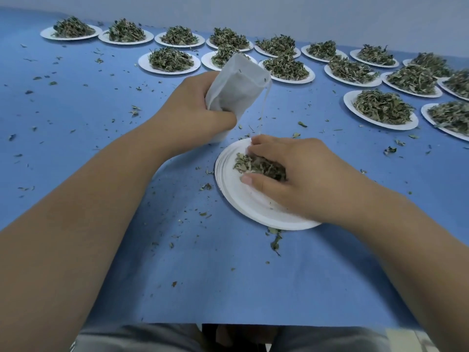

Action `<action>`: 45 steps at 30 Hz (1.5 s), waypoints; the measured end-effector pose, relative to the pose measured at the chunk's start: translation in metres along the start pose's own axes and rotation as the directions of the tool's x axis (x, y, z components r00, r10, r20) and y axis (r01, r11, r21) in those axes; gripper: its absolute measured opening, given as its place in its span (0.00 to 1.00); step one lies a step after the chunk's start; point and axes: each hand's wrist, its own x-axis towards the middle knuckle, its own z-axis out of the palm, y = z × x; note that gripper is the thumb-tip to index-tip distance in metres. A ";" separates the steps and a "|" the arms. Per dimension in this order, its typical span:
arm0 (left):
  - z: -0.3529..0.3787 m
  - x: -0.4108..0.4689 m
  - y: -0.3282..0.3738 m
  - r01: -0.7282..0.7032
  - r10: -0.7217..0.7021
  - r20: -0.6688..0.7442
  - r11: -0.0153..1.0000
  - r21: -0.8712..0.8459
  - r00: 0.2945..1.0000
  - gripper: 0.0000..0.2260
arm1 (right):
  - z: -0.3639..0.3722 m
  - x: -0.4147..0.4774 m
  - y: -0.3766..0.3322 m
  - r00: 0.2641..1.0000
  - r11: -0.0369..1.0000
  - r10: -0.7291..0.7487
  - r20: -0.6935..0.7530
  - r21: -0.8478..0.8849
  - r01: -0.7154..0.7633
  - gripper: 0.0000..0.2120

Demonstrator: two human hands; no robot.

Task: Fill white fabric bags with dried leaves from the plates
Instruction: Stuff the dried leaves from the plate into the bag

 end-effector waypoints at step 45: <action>0.042 0.003 -0.019 0.059 -0.038 -0.082 0.960 0.272 0.996 0.16 | 0.014 -0.030 0.015 0.902 0.917 -0.380 -0.204 0.042 0.396 0.17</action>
